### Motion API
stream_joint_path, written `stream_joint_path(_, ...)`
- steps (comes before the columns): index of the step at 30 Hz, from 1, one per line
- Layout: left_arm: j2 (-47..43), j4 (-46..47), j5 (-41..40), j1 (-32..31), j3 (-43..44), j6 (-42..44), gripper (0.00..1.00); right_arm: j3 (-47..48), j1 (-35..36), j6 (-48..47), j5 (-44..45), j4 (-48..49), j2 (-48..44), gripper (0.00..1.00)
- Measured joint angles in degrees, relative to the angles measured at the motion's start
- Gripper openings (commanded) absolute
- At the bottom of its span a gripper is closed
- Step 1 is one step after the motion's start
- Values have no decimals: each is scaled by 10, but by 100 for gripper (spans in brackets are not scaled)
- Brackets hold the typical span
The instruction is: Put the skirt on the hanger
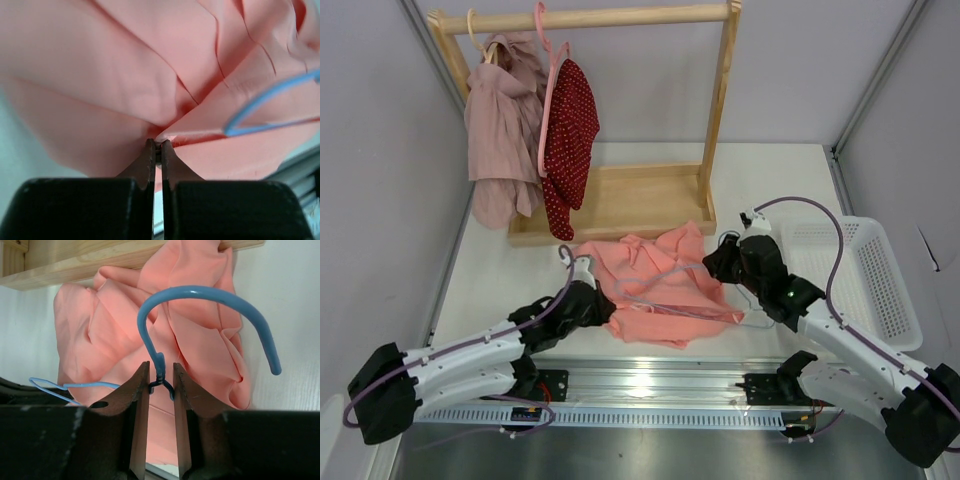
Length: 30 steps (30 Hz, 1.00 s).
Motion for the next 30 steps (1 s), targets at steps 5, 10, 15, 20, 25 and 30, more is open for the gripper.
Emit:
stream_joint_path(5,-58,-28,4,94,-5,-3,0,0,12,10,2,14,12,0)
stream_joint_path(10,-55,-31,38,166,3,32,0,1,26,20,10,41,42,0)
stream_joint_path(15,-38,-18,99,168,9,73,11,1,37,19,29,46,62,0)
stream_joint_path(20,-47,-12,151,158,9,104,29,1,42,19,47,49,72,0)
stream_joint_path(25,-61,-44,168,116,34,135,41,10,59,19,67,48,84,0)
stream_joint_path(30,-68,-75,164,72,83,162,40,23,76,19,84,49,86,0)
